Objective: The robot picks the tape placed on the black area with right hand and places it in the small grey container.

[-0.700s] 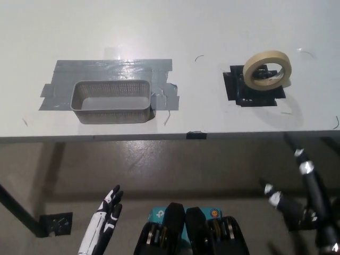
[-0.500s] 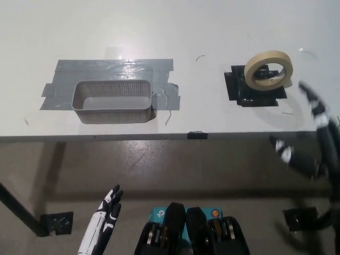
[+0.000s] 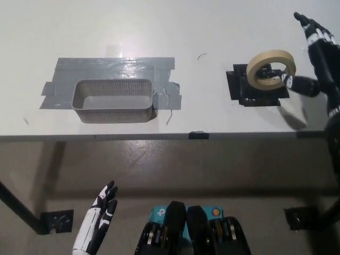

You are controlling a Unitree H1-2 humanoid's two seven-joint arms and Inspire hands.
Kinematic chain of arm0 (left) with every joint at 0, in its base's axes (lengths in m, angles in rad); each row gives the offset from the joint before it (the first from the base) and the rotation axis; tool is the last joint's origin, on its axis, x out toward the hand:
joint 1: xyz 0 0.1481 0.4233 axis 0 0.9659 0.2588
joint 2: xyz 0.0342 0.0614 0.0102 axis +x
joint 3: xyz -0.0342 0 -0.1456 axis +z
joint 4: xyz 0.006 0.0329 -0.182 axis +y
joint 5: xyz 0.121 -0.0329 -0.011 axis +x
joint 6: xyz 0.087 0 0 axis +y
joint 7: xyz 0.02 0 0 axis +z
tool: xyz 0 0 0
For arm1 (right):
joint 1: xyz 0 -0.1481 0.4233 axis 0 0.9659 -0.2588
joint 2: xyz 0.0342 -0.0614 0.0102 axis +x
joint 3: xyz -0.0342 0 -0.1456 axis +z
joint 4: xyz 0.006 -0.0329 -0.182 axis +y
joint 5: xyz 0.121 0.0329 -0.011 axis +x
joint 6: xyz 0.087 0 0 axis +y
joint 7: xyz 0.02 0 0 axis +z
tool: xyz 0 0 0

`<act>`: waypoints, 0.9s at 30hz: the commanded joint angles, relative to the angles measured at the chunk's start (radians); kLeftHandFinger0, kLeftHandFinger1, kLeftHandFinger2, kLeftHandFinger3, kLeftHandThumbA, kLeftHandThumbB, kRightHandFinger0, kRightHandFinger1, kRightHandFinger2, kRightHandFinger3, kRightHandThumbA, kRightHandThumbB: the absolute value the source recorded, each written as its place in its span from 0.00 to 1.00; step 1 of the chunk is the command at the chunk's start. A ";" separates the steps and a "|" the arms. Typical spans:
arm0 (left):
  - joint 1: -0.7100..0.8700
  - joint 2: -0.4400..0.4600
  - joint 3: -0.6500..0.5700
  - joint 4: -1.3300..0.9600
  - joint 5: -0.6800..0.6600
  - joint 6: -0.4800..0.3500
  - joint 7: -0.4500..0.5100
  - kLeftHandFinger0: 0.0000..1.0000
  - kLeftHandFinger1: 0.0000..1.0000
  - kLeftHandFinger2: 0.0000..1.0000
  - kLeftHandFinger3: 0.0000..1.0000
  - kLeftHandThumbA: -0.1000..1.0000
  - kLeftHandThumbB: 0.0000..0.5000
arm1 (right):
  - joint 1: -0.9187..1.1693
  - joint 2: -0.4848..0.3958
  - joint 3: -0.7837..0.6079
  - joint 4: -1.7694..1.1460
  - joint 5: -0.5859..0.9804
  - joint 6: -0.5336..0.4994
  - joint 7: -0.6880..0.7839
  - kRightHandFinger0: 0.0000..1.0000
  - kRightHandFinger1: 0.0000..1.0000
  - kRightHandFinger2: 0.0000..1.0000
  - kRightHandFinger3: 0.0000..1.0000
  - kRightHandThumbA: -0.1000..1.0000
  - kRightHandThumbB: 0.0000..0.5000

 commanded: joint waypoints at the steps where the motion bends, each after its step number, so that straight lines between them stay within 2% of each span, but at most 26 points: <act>1: -0.003 0.009 0.005 -0.034 0.016 -0.029 0.025 1.00 1.00 1.00 1.00 0.99 0.24 | -0.099 -0.027 0.044 0.092 -0.080 0.072 0.020 1.00 1.00 1.00 1.00 0.77 0.82; 6: -0.017 0.013 0.012 -0.028 0.008 -0.030 0.019 1.00 1.00 1.00 1.00 1.00 0.25 | -0.167 -0.032 0.092 0.229 -0.071 0.054 0.012 1.00 1.00 1.00 1.00 0.75 0.94; 9: -0.016 0.013 0.012 -0.028 0.014 -0.029 0.022 1.00 1.00 1.00 1.00 1.00 0.25 | -0.196 -0.033 0.117 0.299 -0.073 0.054 0.014 1.00 1.00 1.00 1.00 0.77 0.97; 19: -0.022 0.017 0.016 -0.034 0.008 -0.016 0.013 1.00 1.00 1.00 1.00 1.00 0.25 | -0.262 -0.043 0.164 0.417 -0.057 0.053 0.043 1.00 1.00 1.00 1.00 0.77 0.98; 27: -0.021 0.018 0.015 -0.034 0.003 -0.024 0.008 1.00 1.00 1.00 1.00 0.99 0.22 | -0.305 -0.038 0.178 0.433 -0.057 0.061 0.048 1.00 1.00 1.00 1.00 0.78 0.93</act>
